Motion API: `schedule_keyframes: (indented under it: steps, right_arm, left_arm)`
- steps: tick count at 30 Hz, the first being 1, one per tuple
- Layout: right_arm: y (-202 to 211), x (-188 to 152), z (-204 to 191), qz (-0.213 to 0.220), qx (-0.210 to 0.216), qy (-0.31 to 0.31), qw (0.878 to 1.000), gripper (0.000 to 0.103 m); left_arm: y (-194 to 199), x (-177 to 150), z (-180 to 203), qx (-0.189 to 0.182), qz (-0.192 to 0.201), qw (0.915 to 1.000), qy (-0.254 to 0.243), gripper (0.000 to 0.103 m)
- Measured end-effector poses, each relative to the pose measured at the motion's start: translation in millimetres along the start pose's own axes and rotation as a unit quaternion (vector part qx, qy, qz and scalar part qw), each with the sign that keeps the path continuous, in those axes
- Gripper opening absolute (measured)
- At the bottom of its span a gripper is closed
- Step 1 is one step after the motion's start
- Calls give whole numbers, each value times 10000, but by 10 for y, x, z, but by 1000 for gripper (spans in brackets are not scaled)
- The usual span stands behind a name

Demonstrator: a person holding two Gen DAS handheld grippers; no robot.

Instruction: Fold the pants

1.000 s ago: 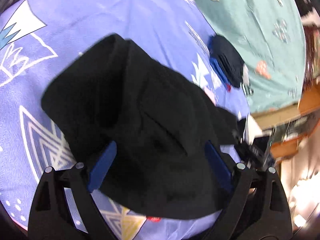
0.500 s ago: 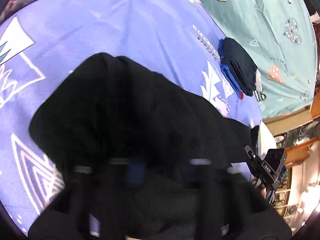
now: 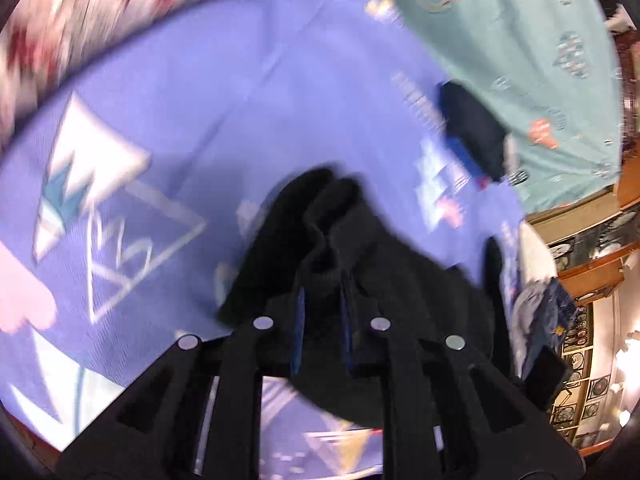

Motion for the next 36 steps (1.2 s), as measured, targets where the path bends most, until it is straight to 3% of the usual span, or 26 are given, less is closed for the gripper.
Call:
schedule_keyframes:
  steps: [3,10,15,20,22,23,24,25,26,28,29,31,34,36]
  right_arm:
    - [-212,-200,157,-202,-60,-267,9994,3]
    - [42,-117,-41,314,12,42,9995,3]
    - [-183,-230,42,-32,74,-137,9999,3]
    - [-156,-148,-51,8,-15,173,9998,5]
    - [-274,-266,11,-311,-63,96,9994,10]
    - [-238,-279,15,-254,-5,44,9997,14]
    - [-194,-284,27,-262,-36,23,9996,22]
    - [-104,-286,36,-277,-145,45,9995,41]
    - [1,-264,43,-231,-277,87,9993,51]
    - [363,-159,46,170,-491,232,9984,73]
    - [567,-90,74,406,-604,261,9970,77]
    - [1033,108,294,961,-1236,145,9876,96]
    - [1567,458,999,1488,-2407,-672,9568,100]
    - [1607,695,1345,1378,-2853,-926,9439,100]
  left_arm:
    - [-126,-98,-143,54,10,10000,79,15]
    - [206,-123,67,-36,473,9986,-224,15]
    - [131,-118,-160,104,391,9992,30,15]
    - [182,-37,-165,288,532,9981,-83,16]
    - [19,-138,-309,548,296,9980,76,19]
    - [20,-188,-344,576,327,9978,77,21]
    - [83,-218,-334,587,401,9975,42,24]
    - [161,-240,-320,642,469,9968,21,31]
    - [286,-255,-292,694,628,9956,-21,41]
    - [573,-273,-189,751,1022,9917,-199,52]
    - [670,-276,-133,794,1162,9896,-284,55]
    - [849,-295,94,709,1399,9859,-586,58]
    - [766,-429,567,467,1341,9824,-1212,66]
    - [499,-591,884,299,1047,9806,-1629,68]
Point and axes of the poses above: each gripper's, at about its wrist camera, not at the fingertips, and y roughly against the way its jaws point, z to its right, x to its top, the point moved 6 cm from there along -y, roughly the way its jaws point, and after that the axes turned 5 degrees about y, right-handed, at the moved point
